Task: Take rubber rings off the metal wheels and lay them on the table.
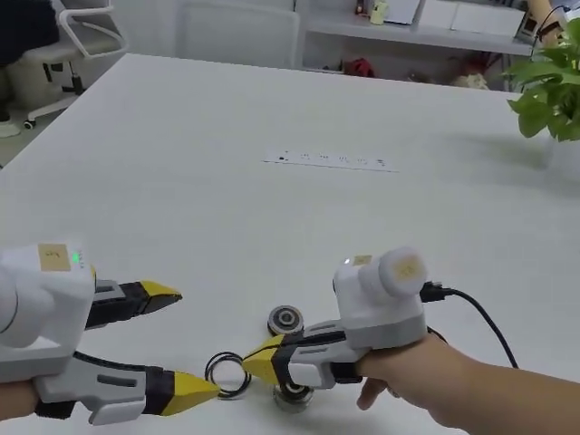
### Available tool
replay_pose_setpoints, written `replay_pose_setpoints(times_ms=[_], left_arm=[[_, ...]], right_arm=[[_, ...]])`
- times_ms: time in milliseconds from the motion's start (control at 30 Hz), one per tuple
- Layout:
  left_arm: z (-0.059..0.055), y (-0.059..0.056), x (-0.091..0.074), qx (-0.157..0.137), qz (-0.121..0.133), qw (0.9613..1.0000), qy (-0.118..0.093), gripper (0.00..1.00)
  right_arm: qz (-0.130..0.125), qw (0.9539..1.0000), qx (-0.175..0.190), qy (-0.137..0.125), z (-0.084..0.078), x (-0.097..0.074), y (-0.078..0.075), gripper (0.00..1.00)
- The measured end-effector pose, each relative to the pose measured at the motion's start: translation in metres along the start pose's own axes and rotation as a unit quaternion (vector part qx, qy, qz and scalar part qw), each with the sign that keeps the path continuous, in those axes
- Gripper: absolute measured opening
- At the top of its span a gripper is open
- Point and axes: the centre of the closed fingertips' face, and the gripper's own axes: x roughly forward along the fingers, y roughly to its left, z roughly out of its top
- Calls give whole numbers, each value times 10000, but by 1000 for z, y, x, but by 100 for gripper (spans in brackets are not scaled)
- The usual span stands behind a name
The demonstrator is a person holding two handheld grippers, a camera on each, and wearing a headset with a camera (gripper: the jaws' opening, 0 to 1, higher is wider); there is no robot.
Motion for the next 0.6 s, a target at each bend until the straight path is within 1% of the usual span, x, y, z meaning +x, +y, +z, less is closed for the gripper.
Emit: replay_pose_setpoints(times_ms=[200, 600], left_arm=[[-2, 1, 1, -46, 0, 10000, 22, 68], [-7, 0, 2, -113, -22, 9999, 67, 68]], right_arm=[[-50, 10000, 19, 58, -3, 2, -5, 0], [-178, 9998, 22, 74, -4, 6, -11, 0]])
